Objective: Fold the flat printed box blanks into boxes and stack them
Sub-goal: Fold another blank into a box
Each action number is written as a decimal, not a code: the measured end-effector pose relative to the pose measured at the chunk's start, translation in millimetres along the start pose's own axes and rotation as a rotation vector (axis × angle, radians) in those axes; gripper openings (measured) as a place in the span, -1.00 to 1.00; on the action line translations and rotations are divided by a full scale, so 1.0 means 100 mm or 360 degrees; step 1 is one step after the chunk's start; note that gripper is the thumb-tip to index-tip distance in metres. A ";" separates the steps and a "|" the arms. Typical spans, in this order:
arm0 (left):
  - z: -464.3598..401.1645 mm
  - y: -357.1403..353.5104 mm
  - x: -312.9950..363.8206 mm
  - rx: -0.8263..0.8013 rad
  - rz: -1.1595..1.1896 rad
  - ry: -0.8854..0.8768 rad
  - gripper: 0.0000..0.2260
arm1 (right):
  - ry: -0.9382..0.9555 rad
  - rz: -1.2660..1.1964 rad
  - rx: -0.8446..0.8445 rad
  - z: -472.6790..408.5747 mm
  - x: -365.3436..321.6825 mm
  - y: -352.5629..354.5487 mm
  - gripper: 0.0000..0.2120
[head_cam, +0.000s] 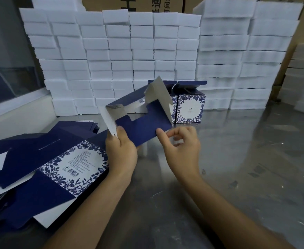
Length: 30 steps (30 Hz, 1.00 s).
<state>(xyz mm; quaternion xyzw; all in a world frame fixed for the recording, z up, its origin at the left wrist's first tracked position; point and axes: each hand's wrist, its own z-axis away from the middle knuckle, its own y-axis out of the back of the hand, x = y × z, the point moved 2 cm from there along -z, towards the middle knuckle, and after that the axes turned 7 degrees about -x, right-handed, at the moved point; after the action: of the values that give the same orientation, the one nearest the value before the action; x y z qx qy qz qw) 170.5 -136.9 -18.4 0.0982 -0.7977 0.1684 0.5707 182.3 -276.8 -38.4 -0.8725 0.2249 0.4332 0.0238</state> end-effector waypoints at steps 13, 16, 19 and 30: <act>0.19 -0.20 -0.14 0.0004 -0.0107 0.0111 -0.69 | -0.0209 -0.0196 -0.0743 0.15 -0.04 -0.18 -0.69; 0.19 -0.20 -0.13 0.0005 -0.0157 0.0105 -0.66 | -0.0230 -0.0186 -0.0739 0.16 -0.01 -0.20 -0.69; 0.20 -0.20 -0.10 0.0006 -0.0172 0.0087 -0.65 | -0.0283 -0.0233 -0.0729 0.14 0.03 -0.21 -0.68; 0.18 -0.18 -0.09 -0.0007 -0.0252 0.0012 -0.80 | -0.0333 -0.0349 -0.0508 0.07 0.07 -0.13 -0.59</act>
<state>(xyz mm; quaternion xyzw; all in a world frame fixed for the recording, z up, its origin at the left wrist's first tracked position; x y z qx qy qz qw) 163.8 -160.6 -29.2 0.1590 -0.7856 0.1214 0.5854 186.8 -266.0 -50.3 -0.8347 0.0536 0.5463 -0.0445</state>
